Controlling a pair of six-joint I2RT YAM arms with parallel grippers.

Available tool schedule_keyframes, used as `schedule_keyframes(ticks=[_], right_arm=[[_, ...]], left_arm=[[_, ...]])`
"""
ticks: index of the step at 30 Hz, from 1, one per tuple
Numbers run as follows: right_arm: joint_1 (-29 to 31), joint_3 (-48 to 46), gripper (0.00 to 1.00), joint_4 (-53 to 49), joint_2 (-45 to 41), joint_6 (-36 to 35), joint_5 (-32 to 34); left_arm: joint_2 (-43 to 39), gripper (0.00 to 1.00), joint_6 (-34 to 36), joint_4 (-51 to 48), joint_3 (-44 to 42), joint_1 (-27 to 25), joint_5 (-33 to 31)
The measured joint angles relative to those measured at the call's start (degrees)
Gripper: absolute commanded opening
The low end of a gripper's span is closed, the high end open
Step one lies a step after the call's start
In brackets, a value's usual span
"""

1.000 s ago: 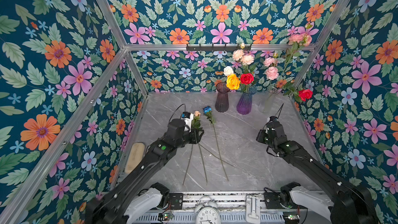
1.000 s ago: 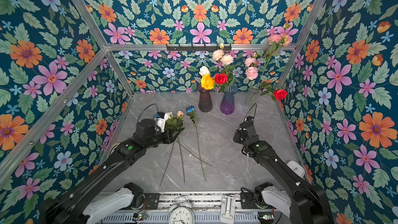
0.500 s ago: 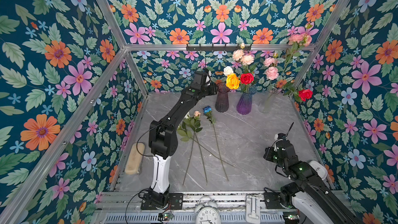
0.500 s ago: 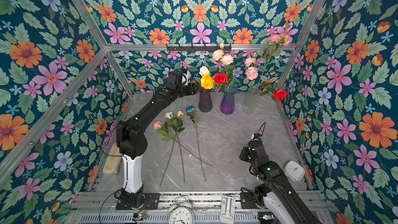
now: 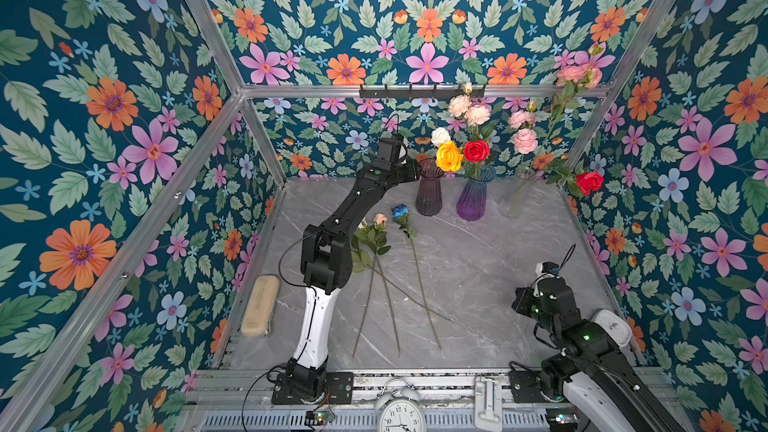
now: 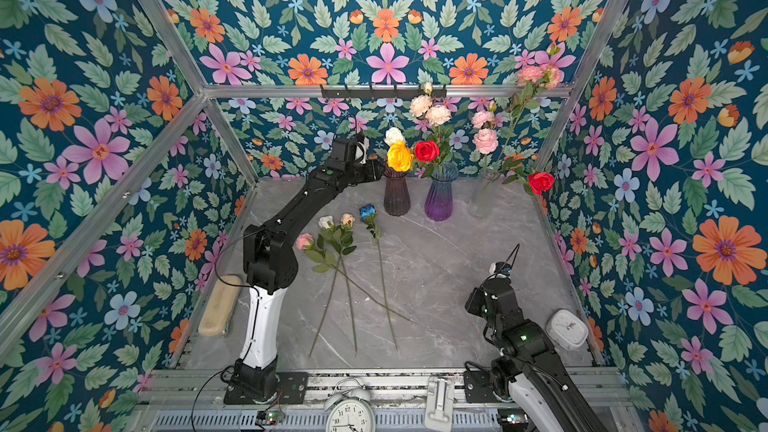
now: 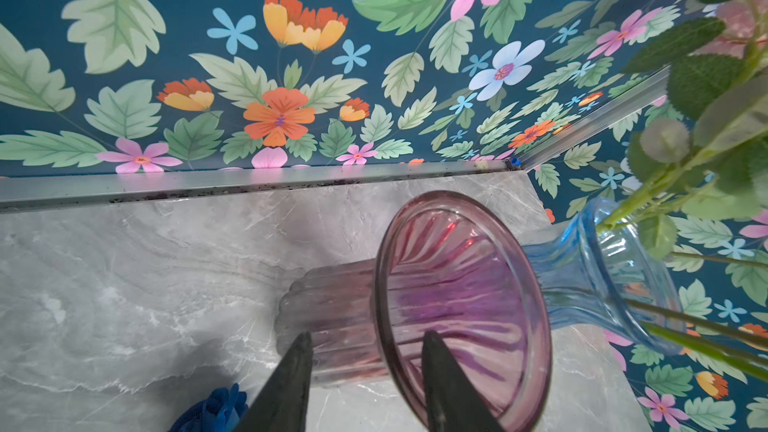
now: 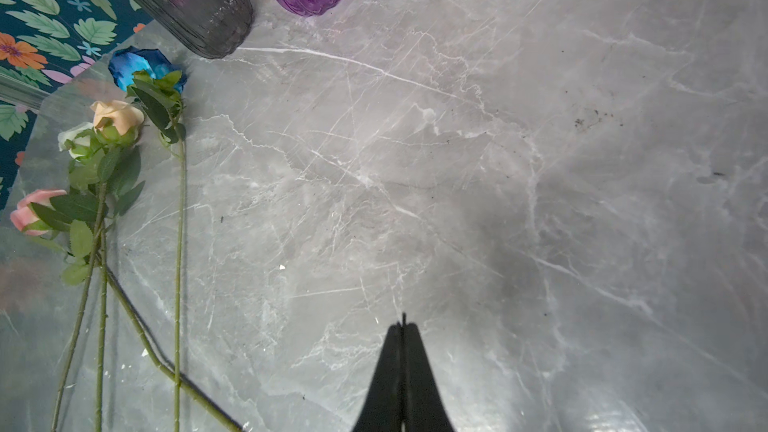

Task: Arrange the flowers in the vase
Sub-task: 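Grasp the rim of the dark mauve vase with the left gripper, then carry the dark mauve vase nearer the robot and set it upright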

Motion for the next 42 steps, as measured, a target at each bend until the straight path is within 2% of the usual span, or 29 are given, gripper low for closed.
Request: schedule_keyframes(ticks=[9, 15, 17, 27, 37, 38, 39, 40, 41, 42], right_arm=[[0.0, 0.0, 0.0, 0.0, -0.4, 0.1, 0.0], [0.0, -0.1, 0.0, 0.0, -0.6, 0.1, 0.0], [0.0, -0.2, 0.0, 0.0, -0.8, 0.2, 0.0], [0.0, -0.3, 0.0, 0.0, -1.3, 0.2, 0.0], [0.0, -0.4, 0.0, -0.1, -1.6, 0.2, 0.0], [0.0, -0.4, 0.0, -0.1, -1.7, 0.2, 0.0], [0.0, -0.4, 0.0, -0.1, -1.7, 0.1, 0.0], [0.0, -0.4, 0.0, -0.1, -1.8, 0.1, 0.0], [0.0, -0.4, 0.0, -0.1, -1.9, 0.1, 0.0], [0.0, -0.4, 0.0, -0.1, -2.0, 0.2, 0.0]], left_arm=[[4.7, 0.41, -4.0, 2.8, 3.9, -0.1, 4.9], [7.0, 0.29, -6.5, 4.7, 6.5, -0.4, 5.4], [7.0, 0.28, -6.5, 4.3, 6.8, -0.5, 5.2], [3.2, 0.29, -1.7, -1.0, 3.2, -0.7, 2.3], [1.0, 0.29, 2.5, -6.9, 1.4, -0.6, 2.3], [0.8, 0.24, 2.8, -8.1, 1.0, -0.6, 2.2], [0.6, 0.05, 3.2, -9.5, 0.5, -0.6, 1.9], [0.5, 0.0, 3.5, -10.8, 0.1, -0.6, 1.4], [0.3, 0.0, 3.8, -12.0, -0.4, -0.5, 3.5], [-0.1, 0.0, 4.4, -12.9, -0.7, -0.7, 2.8]])
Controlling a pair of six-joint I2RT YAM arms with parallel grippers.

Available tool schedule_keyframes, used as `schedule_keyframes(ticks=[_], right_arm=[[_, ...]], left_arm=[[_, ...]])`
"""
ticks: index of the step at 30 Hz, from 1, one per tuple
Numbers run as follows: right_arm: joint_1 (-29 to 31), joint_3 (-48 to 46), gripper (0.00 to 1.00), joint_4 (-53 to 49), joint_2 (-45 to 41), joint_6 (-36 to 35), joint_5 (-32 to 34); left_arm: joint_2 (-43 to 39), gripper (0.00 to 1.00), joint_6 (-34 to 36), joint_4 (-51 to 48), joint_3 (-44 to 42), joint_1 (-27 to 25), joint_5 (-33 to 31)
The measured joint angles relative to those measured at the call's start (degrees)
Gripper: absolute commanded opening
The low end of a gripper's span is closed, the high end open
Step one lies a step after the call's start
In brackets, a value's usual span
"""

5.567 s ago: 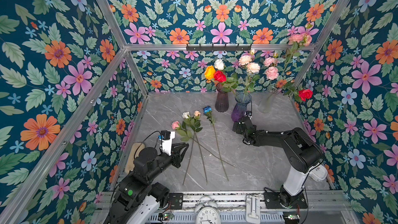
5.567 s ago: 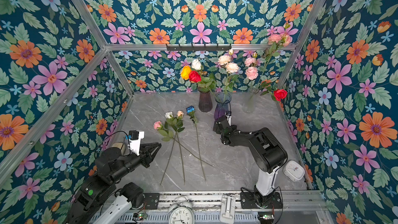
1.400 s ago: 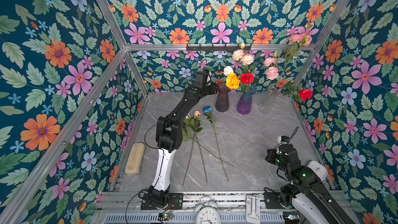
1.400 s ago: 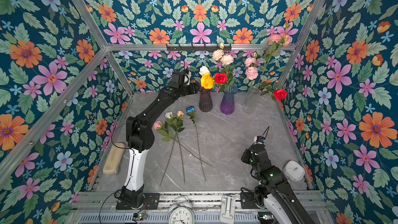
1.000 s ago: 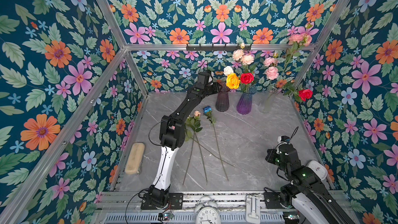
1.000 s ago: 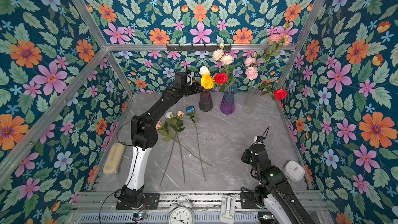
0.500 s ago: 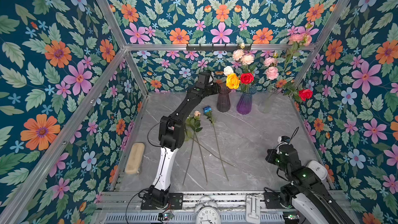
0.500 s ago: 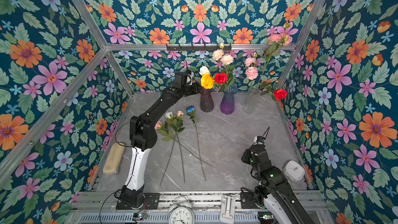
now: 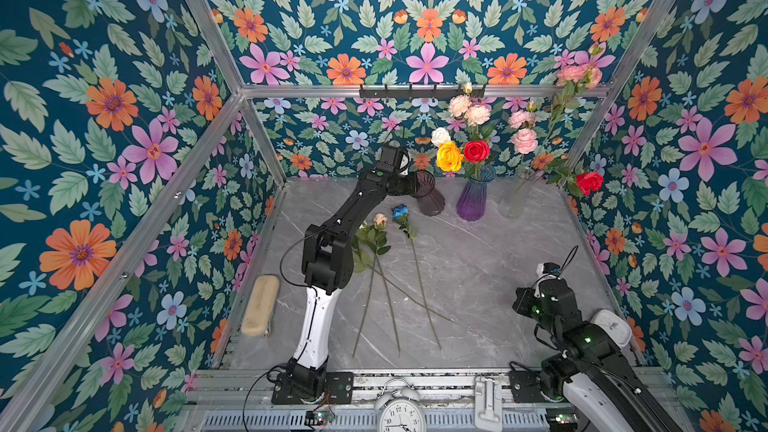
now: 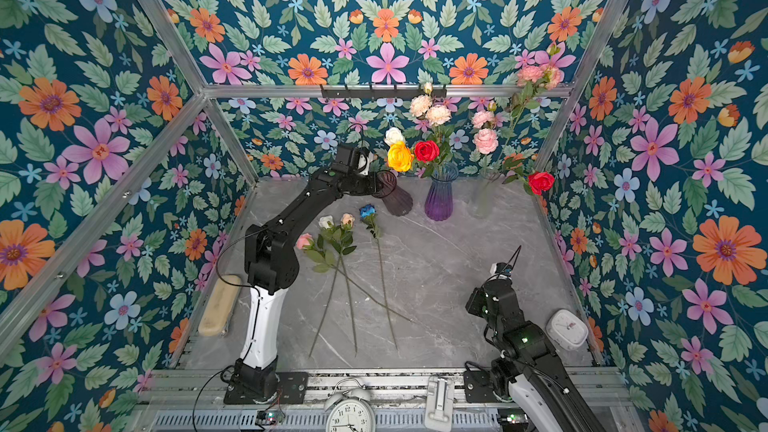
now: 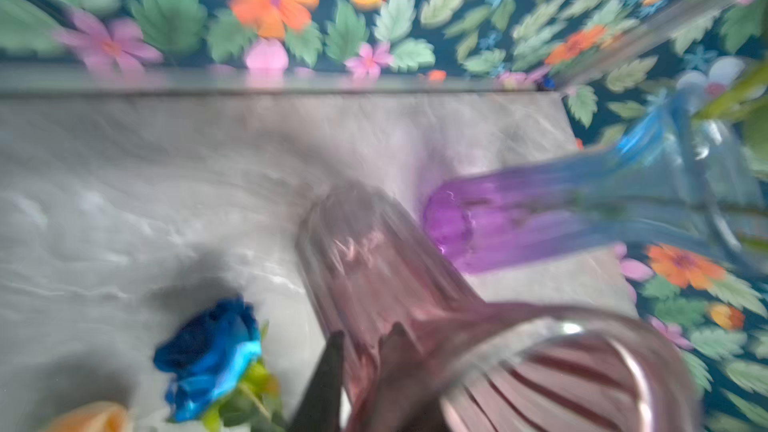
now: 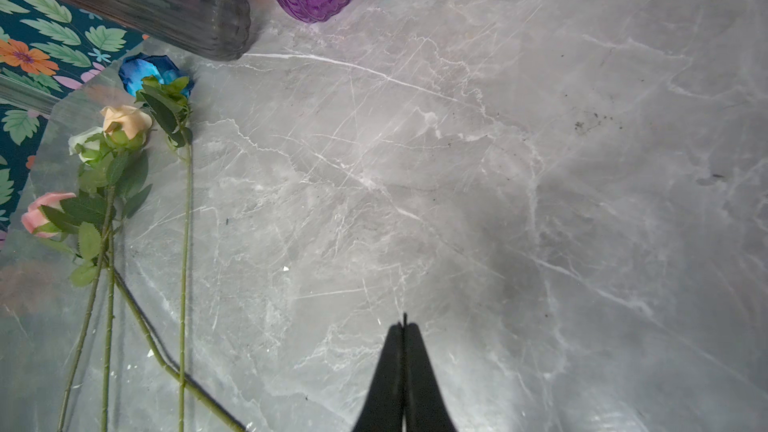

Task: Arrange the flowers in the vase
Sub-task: 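Carry the dark mauve vase nearer the robot and set it upright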

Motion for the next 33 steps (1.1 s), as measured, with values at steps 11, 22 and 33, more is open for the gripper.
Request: schedule_keyframes(ticks=[11, 22, 33], right_arm=[[0.0, -0.1, 0.0, 0.0, -0.4, 0.0, 0.0], [0.0, -0.3, 0.0, -0.2, -1.2, 0.0, 0.1], [0.0, -0.8, 0.0, -0.3, -2.7, 0.0, 0.2]], left_arm=[[-14.6, 0.0, 3.3, -8.9, -11.9, 0.1, -7.8], [-28.0, 0.0, -0.4, -6.2, -24.9, -3.2, 5.4], [-31.1, 0.0, -0.4, -10.3, -32.9, -13.4, 3.1]])
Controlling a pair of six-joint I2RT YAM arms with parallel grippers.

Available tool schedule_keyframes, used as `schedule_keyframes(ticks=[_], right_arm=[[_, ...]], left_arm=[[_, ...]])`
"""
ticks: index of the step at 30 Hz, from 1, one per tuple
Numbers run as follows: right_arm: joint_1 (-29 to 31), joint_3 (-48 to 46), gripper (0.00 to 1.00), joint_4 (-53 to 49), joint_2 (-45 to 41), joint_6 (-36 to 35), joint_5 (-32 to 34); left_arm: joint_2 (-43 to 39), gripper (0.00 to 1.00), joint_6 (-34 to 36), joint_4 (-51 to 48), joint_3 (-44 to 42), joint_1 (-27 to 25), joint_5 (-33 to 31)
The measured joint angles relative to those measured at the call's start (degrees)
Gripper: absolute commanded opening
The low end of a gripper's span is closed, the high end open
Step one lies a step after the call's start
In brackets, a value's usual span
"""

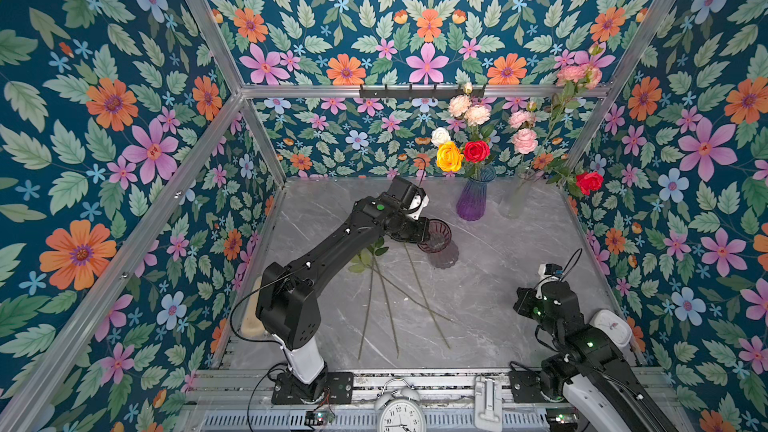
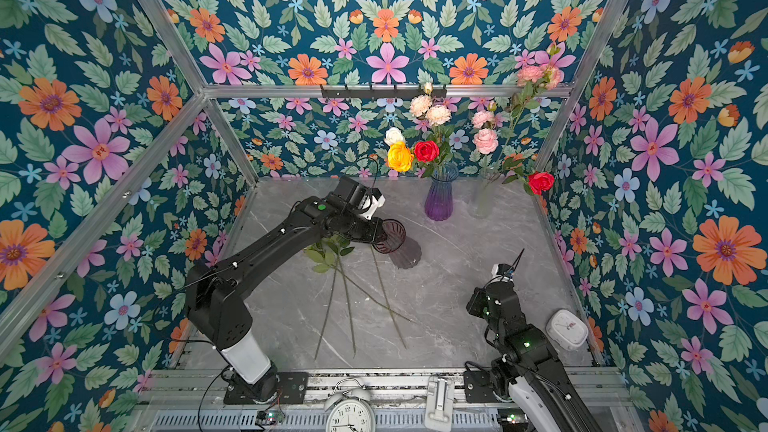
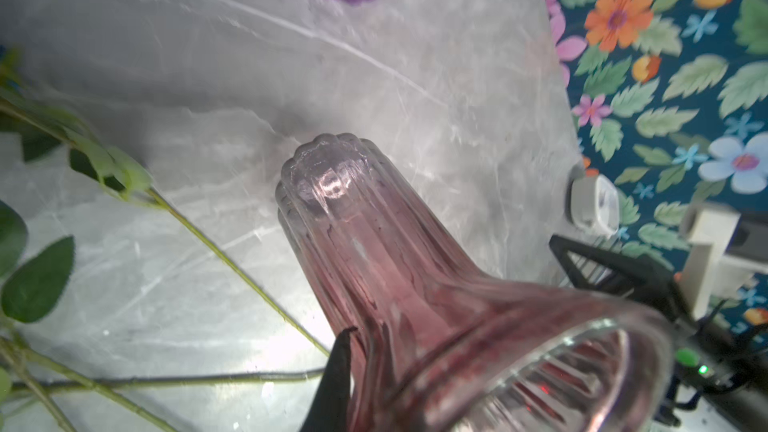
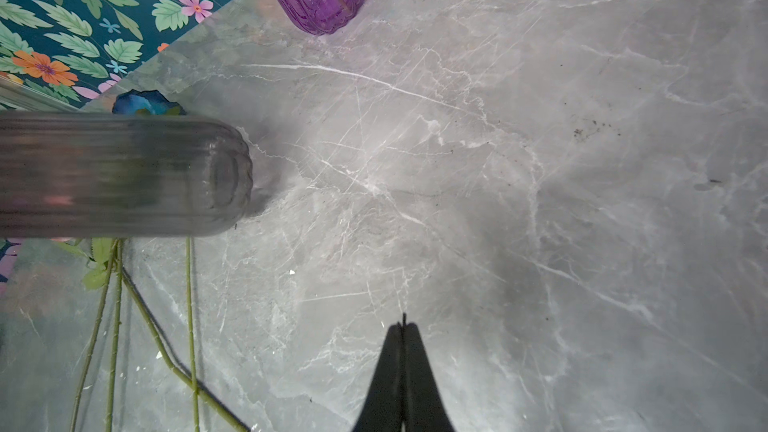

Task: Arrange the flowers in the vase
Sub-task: 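Carry the dark mauve vase nearer the robot and set it upright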

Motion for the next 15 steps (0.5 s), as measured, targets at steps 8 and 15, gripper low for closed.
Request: schedule_keyframes(ticks=[8, 15], right_arm=[[0.0, -0.3, 0.0, 0.0, -0.3, 0.0, 0.1], [0.0, -0.4, 0.0, 0.0, -0.8, -0.2, 0.0]], left_arm=[[-1.6, 0.0, -2.6, -6.1, 0.0, -4.3, -3.2], [-0.5, 0.0, -4.2, -12.1, 2.8, -6.1, -1.6]])
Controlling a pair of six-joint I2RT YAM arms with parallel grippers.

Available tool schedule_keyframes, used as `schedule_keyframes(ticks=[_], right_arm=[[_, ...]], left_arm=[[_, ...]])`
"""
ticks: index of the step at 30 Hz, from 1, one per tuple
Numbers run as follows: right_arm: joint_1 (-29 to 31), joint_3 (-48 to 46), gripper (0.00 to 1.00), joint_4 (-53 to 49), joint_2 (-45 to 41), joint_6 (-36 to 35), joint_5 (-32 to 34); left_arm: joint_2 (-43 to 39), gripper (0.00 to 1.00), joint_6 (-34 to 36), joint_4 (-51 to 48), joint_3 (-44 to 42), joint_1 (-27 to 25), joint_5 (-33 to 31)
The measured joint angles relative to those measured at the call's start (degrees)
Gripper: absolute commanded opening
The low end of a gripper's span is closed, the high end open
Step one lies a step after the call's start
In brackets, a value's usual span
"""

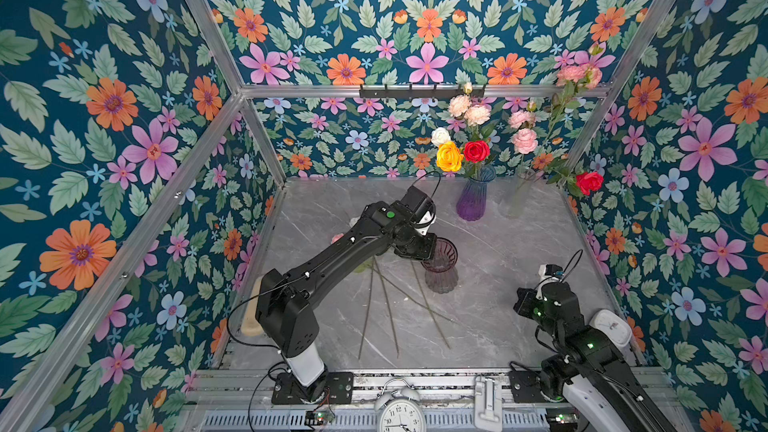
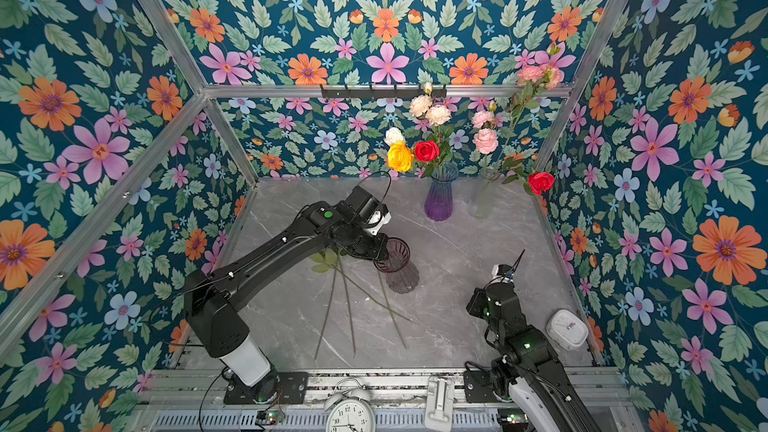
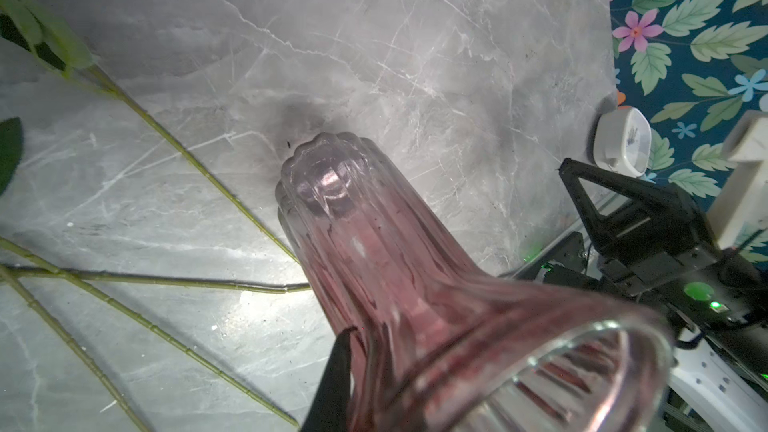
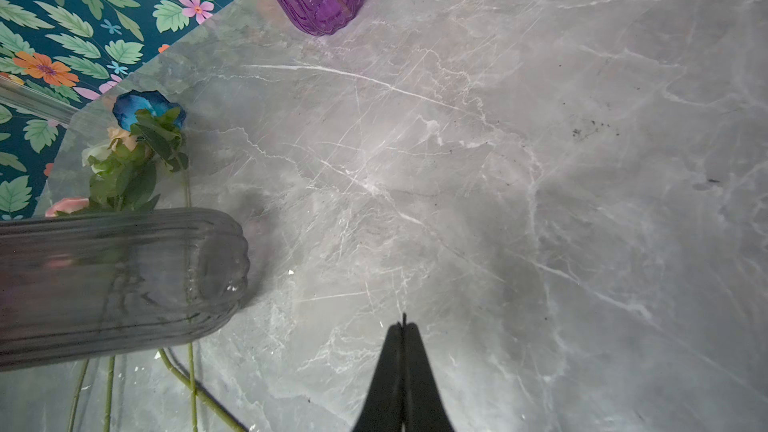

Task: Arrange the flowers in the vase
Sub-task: 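Carry the dark mauve vase nearer the robot and set it upright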

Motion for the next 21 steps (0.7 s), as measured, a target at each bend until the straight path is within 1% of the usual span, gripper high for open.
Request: schedule_keyframes(ticks=[4, 9, 12, 13, 15, 16, 21], right_arm=[[0.0, -0.2, 0.0, 0.0, -0.8, 0.0, 0.0], [0.0, -0.3, 0.0, 0.0, -1.3, 0.0, 0.0], [0.0, -0.3, 0.0, 0.0, -1.4, 0.0, 0.0], [0.0, -0.4, 0.0, 0.0, -1.5, 0.0, 0.0], [0.0, -0.5, 0.0, 0.0, -1.8, 0.0, -0.1], [0.0, -0.6, 0.0, 0.0, -2.0, 0.0, -0.1], [0.0, -0.7, 0.0, 0.0, -2.6, 0.0, -0.2]], left_arm=[[1.7, 0.0, -0.1, -3.0, 1.3, -0.4, 2.0], [4.3, 0.0, 0.9, -6.2, 3.5, -0.6, 1.9], [5.6, 0.07, 1.8, -7.4, 5.2, -0.7, 1.8], [6.0, 0.12, 2.2, -7.8, 5.7, -0.8, 1.8], [6.6, 0.23, 3.0, -8.3, 6.6, -0.9, 1.8], [6.9, 0.25, 3.1, -8.5, 6.9, -0.9, 1.7], [8.1, 0.28, 3.1, -8.3, 8.5, -1.2, 2.1]])
